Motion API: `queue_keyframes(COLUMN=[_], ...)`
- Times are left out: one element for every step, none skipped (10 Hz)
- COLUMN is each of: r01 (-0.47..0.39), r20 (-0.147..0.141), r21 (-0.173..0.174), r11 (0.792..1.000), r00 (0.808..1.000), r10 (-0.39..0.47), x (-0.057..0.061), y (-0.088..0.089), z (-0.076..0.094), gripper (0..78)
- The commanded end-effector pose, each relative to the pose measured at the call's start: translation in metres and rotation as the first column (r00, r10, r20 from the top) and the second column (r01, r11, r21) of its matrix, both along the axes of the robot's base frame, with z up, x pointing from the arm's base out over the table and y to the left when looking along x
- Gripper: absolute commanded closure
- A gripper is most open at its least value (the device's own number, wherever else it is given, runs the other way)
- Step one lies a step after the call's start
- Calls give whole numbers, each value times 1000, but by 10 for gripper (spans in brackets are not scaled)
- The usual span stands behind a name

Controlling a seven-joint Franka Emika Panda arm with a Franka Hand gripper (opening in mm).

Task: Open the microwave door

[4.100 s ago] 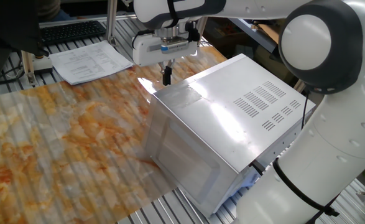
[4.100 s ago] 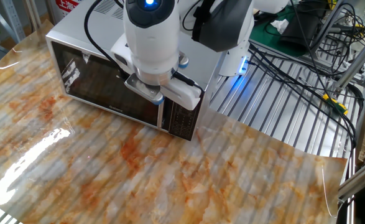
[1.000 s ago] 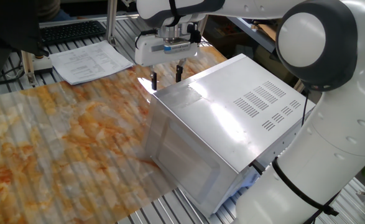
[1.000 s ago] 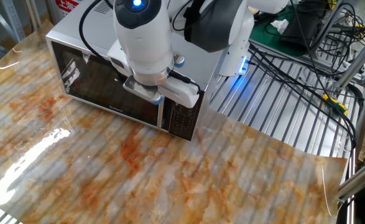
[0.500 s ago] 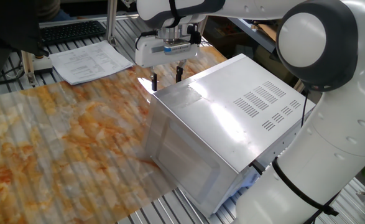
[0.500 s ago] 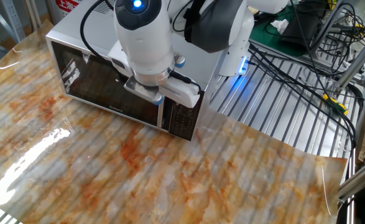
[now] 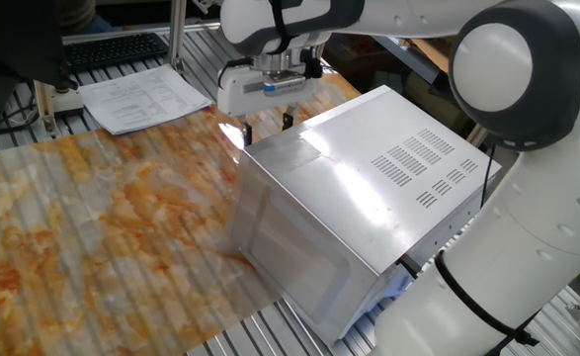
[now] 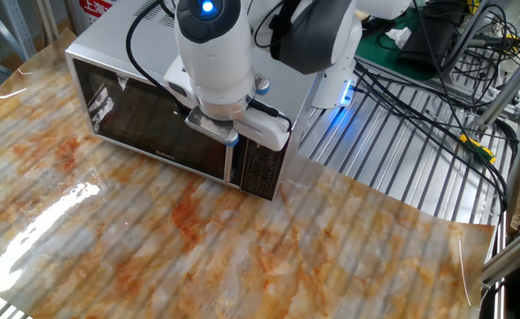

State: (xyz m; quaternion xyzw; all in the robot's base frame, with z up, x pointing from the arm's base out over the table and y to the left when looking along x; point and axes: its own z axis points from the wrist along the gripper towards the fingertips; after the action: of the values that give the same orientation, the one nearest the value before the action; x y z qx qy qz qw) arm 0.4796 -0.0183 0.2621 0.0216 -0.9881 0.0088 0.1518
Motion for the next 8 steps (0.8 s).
queue_keyframes(r01=[-8,-10,-15,-21,-21,-27,-29,-32], r20=[4,3,3,3,3,3,3,2], r21=[1,1,2,4,4,4,3,2], r11=[1000,1000,1000,1000,1000,1000,1000,999], r00=[1000,1000,1000,1000,1000,1000,1000,999], r10=[8,10,15,21,21,27,29,32], x=[0,0,-1,-2,-3,-5,-5,-6], y=[-3,-3,-3,-3,-3,-3,-3,-3], z=[-2,-2,-3,-3,-4,-5,-6,-6], gripper=[1,1,1,1,1,1,1,1])
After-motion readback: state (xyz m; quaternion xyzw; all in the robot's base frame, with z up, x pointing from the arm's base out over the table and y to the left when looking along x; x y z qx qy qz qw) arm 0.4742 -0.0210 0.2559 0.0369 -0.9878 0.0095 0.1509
